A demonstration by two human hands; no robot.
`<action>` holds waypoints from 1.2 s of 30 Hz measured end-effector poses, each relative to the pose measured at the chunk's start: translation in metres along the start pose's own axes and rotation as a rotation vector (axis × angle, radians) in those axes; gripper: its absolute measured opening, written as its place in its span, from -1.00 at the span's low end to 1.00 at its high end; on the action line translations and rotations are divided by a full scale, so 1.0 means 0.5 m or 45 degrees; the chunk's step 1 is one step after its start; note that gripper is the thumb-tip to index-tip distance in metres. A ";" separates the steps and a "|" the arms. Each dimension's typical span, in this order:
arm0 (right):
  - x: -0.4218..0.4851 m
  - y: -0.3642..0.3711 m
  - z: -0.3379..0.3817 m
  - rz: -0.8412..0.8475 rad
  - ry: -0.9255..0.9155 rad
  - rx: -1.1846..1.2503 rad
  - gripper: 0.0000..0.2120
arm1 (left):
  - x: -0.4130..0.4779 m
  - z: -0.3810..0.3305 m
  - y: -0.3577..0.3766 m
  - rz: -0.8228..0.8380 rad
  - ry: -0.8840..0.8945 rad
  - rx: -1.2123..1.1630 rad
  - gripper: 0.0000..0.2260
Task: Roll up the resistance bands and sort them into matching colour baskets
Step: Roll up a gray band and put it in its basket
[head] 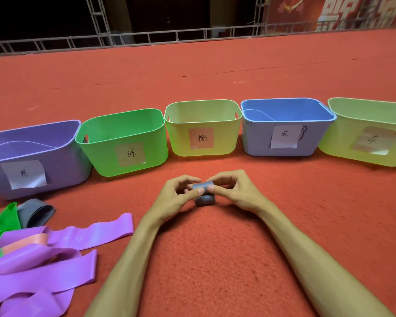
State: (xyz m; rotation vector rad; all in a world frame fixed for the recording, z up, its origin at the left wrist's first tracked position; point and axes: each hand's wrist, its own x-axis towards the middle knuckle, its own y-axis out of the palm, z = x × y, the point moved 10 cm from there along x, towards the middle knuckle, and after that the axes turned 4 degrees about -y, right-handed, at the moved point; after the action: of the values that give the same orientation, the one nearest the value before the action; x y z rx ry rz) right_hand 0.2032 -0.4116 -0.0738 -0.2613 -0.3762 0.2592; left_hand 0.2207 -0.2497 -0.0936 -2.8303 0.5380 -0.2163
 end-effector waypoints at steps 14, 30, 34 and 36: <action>0.002 0.010 -0.009 0.003 0.062 -0.167 -0.82 | -0.007 -0.019 0.005 0.062 0.070 -0.044 -0.82; -0.002 0.001 0.001 -0.237 0.012 0.090 -0.75 | -0.011 -0.028 -0.013 -0.018 0.057 -0.175 -0.70; -0.006 0.002 0.011 -0.232 0.013 0.170 -0.80 | -0.014 -0.032 -0.018 -0.052 0.052 -0.144 -0.69; -0.008 0.003 0.016 -0.226 0.015 0.166 -0.82 | -0.015 -0.035 -0.018 -0.051 0.055 -0.127 -0.73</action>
State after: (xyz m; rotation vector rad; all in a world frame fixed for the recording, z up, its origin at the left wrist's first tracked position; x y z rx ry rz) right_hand 0.1962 -0.4100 -0.0684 -0.1004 -0.3669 0.1072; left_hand 0.2134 -0.2426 -0.0751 -2.9414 0.5149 -0.2656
